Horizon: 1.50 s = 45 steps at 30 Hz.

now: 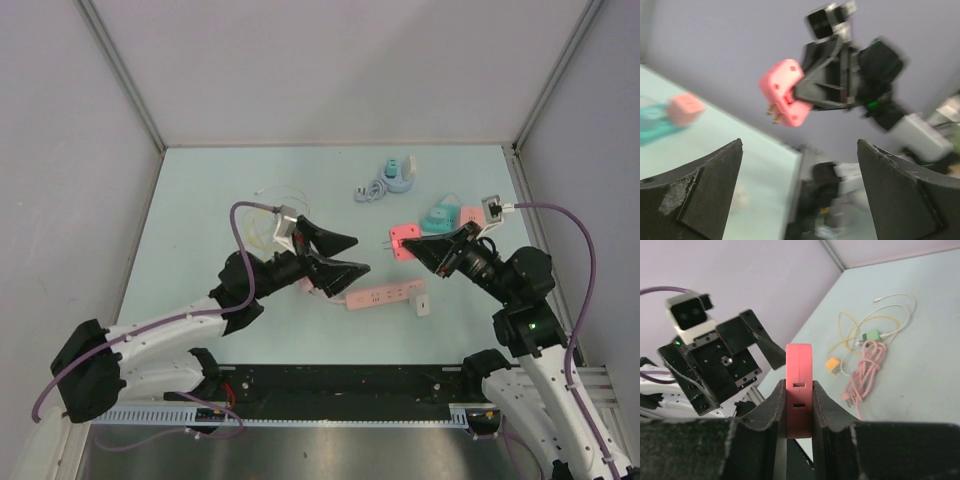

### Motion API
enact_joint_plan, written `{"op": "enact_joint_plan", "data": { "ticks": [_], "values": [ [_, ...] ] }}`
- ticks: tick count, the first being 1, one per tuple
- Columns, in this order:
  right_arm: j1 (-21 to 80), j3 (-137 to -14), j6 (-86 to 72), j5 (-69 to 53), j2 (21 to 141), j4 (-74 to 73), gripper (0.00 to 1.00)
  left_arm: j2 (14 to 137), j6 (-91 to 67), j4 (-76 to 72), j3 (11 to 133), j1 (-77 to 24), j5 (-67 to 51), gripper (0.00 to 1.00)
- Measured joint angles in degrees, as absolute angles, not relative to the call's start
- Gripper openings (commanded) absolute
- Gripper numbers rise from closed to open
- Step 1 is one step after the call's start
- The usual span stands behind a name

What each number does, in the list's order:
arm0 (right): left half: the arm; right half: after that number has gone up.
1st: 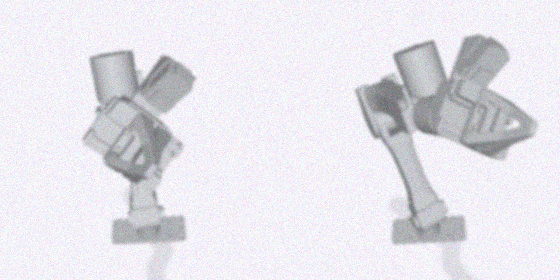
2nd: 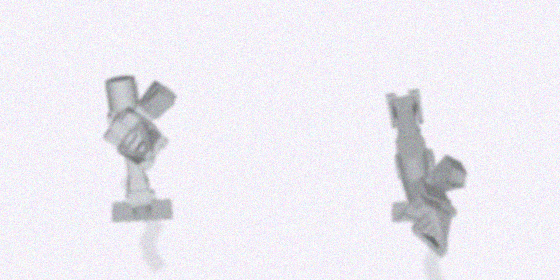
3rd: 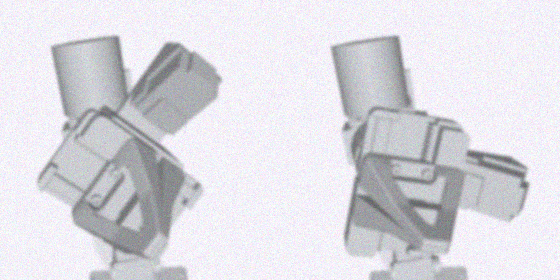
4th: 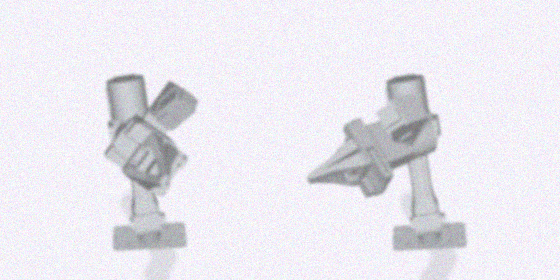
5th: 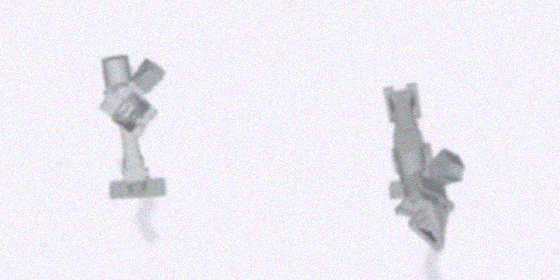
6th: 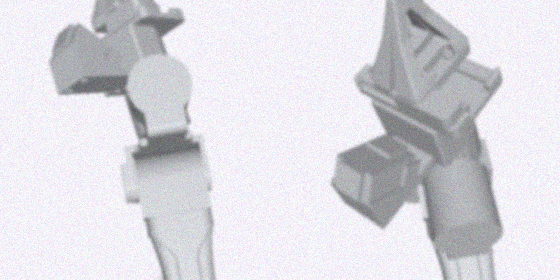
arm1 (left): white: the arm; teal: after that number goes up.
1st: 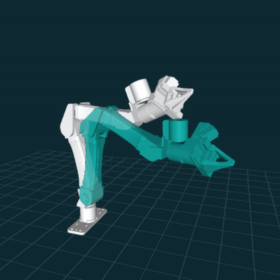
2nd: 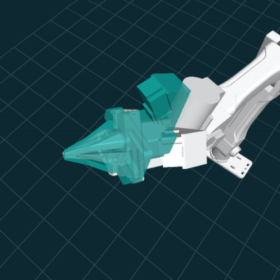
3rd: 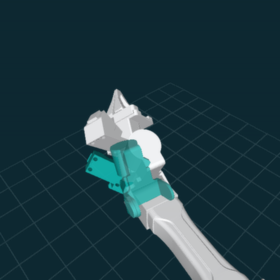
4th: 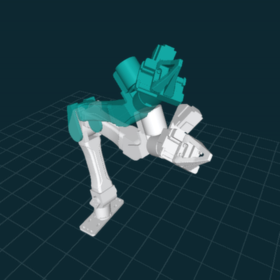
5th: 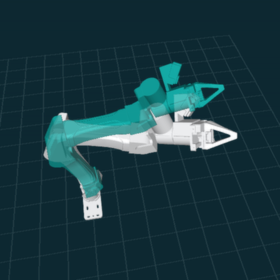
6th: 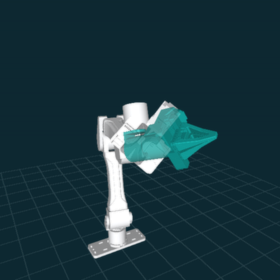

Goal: Insert the plug
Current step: Insert the plug into the socket.

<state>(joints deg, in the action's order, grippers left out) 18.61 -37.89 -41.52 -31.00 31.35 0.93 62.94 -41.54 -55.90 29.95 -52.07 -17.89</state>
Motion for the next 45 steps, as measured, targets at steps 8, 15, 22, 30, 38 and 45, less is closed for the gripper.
{"op": "enact_joint_plan", "data": {
  "ticks": [8,15,22,30,38,45],
  "values": [
    [17.12,-45.21,-30.09,-23.73,30.76,-16.69,0.00,66.89,-10.20,-20.43,45.04,-55.79,-9.23,1.00],
    [17.12,-45.65,-24.95,-19.53,30.48,-25.17,0.00,79.20,6.87,-6.50,47.48,-62.61,1.67,1.00],
    [17.02,-45.67,-22.87,-17.63,29.47,-28.27,0.00,87.09,15.03,-4.38,47.48,-69.28,12.40,0.99],
    [17.02,-45.67,-21.93,-16.88,29.43,-29.06,0.00,96.90,18.72,-5.80,49.21,-73.34,22.76,0.90],
    [16.75,-45.67,-21.12,-16.80,29.43,-29.43,0.00,102.37,19.84,-5.87,51.92,-73.71,29.47,0.65],
    [16.75,-45.67,-20.43,-16.67,29.45,-29.63,0.00,103.92,20.05,-4.84,52.80,-73.76,29.65,0.28]
  ]
}}
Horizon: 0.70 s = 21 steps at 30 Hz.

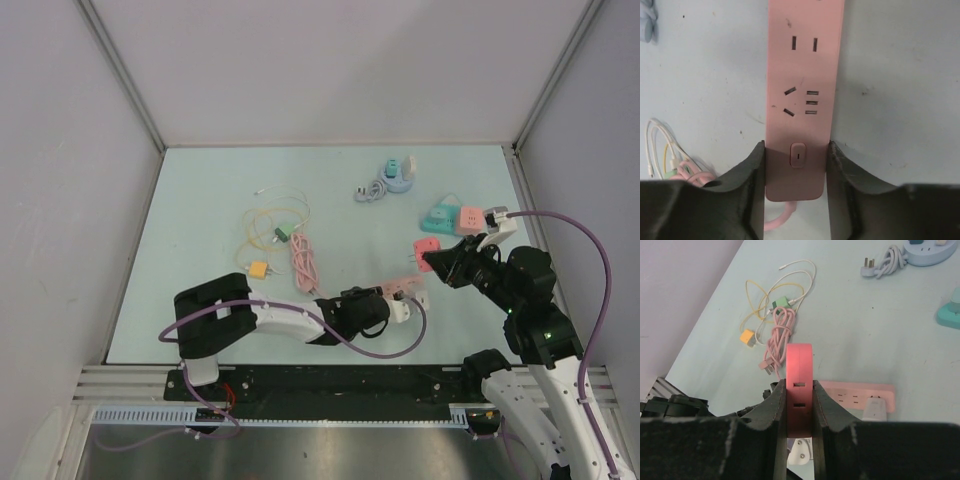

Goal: Insert the plug
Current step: Insert the plug into the socket.

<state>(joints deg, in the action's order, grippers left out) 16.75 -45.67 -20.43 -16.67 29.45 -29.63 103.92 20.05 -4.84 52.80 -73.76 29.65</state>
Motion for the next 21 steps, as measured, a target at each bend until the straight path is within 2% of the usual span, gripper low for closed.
{"op": "enact_joint_plan", "data": {
  "ticks": [1,5,12,21],
  "values": [
    [16.75,-45.67,-20.23,-16.58,29.45,-29.65,0.00,103.92,20.01,-4.40,52.95,-73.76,29.61,0.22],
    [16.75,-45.67,-18.76,-15.73,29.82,-29.98,0.00,103.92,18.44,-1.45,54.72,-72.27,26.96,0.20],
    [16.75,-45.69,-15.22,-13.76,33.67,-32.62,0.00,103.83,13.45,4.03,58.85,-66.57,14.90,0.23],
    [21.45,-45.69,-11.97,-8.56,42.44,-33.67,0.00,104.01,6.94,8.03,61.19,-63.37,8.38,0.27]
  ]
}}
